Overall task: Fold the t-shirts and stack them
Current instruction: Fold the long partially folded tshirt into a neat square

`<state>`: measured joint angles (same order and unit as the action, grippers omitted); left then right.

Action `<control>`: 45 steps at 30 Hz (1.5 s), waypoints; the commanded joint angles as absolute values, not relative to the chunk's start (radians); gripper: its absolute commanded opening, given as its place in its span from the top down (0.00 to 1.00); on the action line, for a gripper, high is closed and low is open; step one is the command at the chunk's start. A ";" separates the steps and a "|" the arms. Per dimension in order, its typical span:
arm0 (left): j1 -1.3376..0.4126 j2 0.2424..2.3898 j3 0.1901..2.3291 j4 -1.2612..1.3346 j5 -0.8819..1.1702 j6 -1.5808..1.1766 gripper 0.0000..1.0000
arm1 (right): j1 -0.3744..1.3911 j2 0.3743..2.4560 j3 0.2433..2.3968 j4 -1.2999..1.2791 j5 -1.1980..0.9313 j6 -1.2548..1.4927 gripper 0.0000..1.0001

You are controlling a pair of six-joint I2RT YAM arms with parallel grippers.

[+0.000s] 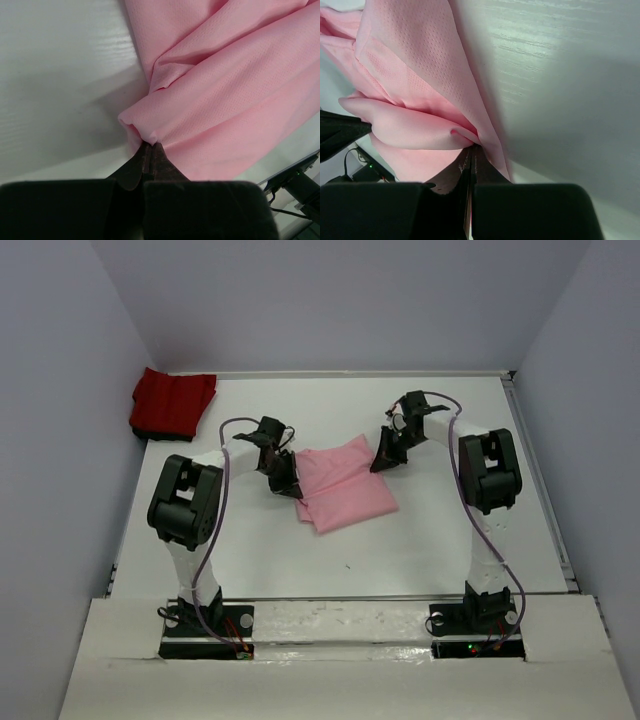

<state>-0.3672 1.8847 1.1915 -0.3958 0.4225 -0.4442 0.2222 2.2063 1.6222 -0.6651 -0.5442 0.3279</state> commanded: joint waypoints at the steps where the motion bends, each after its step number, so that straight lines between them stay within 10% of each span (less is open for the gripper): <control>1: -0.370 1.809 1.137 -0.436 0.390 -0.463 1.00 | 0.218 2.226 1.623 -0.698 -0.483 0.287 1.00; 45: -0.376 1.825 1.230 -0.402 0.443 -0.468 1.00 | 0.227 1.951 1.387 -0.698 -0.563 0.324 1.00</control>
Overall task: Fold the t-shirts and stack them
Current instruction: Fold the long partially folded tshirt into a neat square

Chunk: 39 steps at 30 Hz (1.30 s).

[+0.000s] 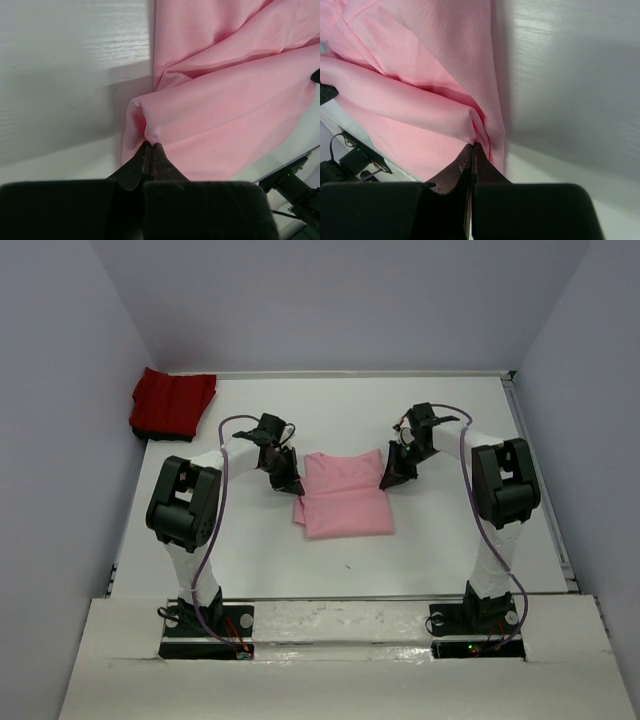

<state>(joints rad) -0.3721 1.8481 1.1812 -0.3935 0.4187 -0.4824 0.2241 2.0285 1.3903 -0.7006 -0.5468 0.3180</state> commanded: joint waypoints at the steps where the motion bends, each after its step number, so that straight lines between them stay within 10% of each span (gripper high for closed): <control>1: -0.376 1.824 1.242 -0.402 0.443 -0.468 1.00 | 0.227 1.945 1.388 -0.698 -0.564 0.324 1.00; 39: -0.325 1.838 1.405 -0.456 0.431 -0.433 1.00 | 0.227 1.925 1.508 -0.753 -0.494 0.302 1.00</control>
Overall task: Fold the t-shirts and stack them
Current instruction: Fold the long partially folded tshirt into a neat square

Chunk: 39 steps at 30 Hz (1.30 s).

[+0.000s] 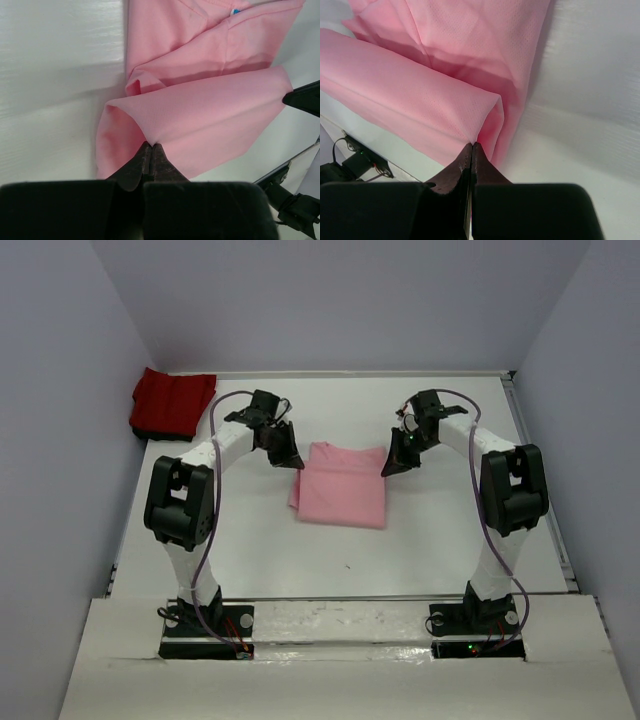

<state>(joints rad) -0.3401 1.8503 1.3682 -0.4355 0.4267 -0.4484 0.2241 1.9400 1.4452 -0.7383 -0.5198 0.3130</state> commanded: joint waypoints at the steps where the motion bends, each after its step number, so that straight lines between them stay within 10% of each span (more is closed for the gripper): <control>1: -0.324 1.839 1.413 -0.454 0.431 -0.434 1.00 | 0.218 1.928 1.520 -0.755 -0.485 0.304 1.00; 39: -0.173 2.391 2.106 -0.250 0.520 -0.587 1.00 | 0.130 2.523 2.329 -0.747 -0.489 0.391 1.00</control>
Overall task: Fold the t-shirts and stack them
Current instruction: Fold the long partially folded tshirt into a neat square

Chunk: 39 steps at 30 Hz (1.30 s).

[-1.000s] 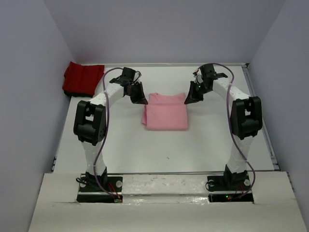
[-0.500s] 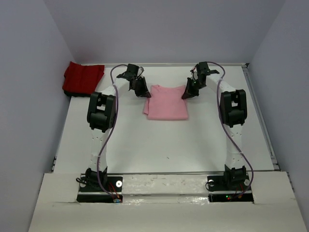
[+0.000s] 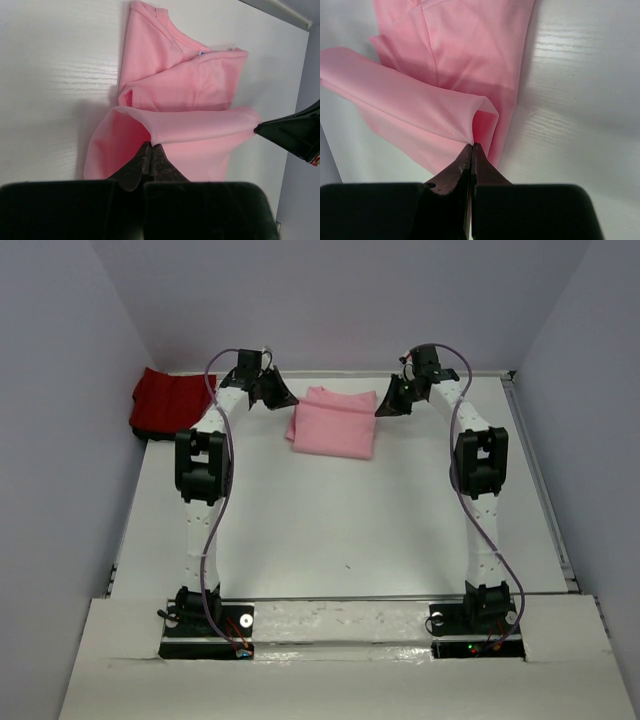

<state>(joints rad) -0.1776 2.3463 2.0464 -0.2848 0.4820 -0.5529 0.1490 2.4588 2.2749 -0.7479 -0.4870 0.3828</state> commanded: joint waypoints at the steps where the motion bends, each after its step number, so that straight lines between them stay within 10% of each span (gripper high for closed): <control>1: -0.173 2.401 2.112 -0.244 0.523 -0.589 1.00 | 0.130 2.534 2.336 -0.741 -0.495 0.391 1.00; 27: -0.190 2.510 2.168 -0.294 0.472 -0.522 1.00 | 0.130 2.548 2.214 -0.566 -0.482 0.399 1.00; 39: -0.278 2.197 1.616 -0.385 0.377 -0.430 1.00 | 0.181 2.228 1.731 -0.643 -0.486 0.347 1.00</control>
<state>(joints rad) -0.2447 2.2990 1.7306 -0.2810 0.4313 -0.4831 0.1574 2.3592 1.8732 -0.5621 -0.5121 0.3923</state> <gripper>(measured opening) 0.010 0.009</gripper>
